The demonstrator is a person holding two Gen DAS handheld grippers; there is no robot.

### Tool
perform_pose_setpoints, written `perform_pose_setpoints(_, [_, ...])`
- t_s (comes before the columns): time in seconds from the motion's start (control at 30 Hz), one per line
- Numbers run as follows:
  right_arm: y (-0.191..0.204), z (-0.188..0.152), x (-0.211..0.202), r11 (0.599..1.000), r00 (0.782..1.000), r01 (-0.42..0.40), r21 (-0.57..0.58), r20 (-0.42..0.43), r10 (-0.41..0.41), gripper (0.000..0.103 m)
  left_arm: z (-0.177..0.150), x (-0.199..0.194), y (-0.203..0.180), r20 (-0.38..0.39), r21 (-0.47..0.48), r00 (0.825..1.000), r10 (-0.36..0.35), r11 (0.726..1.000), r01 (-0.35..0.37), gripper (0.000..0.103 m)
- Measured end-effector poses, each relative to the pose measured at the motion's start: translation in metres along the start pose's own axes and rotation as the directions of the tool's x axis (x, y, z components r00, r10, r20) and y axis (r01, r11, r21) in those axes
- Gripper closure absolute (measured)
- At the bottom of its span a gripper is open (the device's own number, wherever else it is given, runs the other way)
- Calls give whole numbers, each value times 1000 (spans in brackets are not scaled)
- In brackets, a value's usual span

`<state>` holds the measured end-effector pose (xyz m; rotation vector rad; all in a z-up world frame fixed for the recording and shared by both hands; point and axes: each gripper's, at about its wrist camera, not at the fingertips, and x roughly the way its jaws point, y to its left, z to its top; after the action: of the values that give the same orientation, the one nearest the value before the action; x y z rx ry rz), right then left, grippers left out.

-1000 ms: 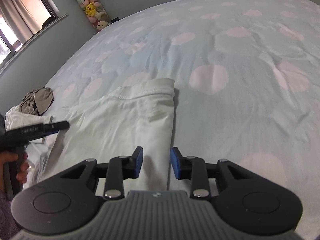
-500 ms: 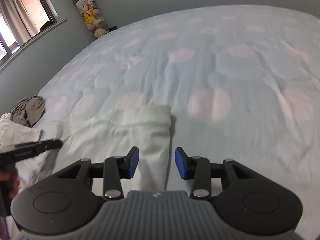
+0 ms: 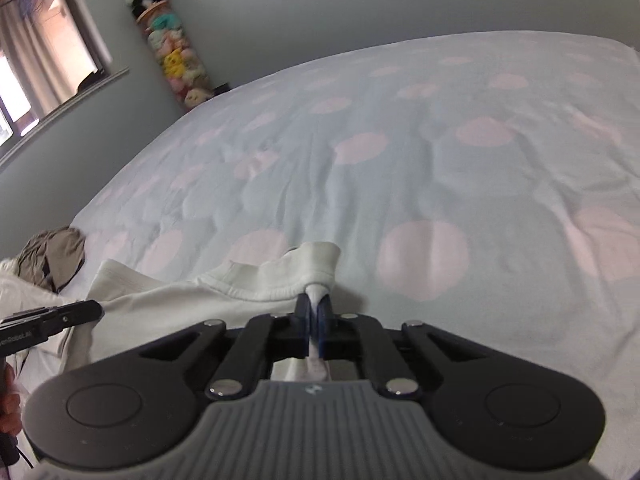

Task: Fold clothes

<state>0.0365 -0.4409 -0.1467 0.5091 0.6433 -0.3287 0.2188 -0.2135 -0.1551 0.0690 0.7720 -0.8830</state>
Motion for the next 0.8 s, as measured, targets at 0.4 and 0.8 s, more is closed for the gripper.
perform_pose_setpoints(0.4, [-24,-6,-8,992,999,36,119,-15,-34,77,-6,3,22,-56,-99,998,1,995,-7,81])
perform_pose_setpoints(0.8, [-24,-44,-44,987,996,-33,155,-82,46,63,-26,-11,27,-160,-240,986,-40,971,1,43])
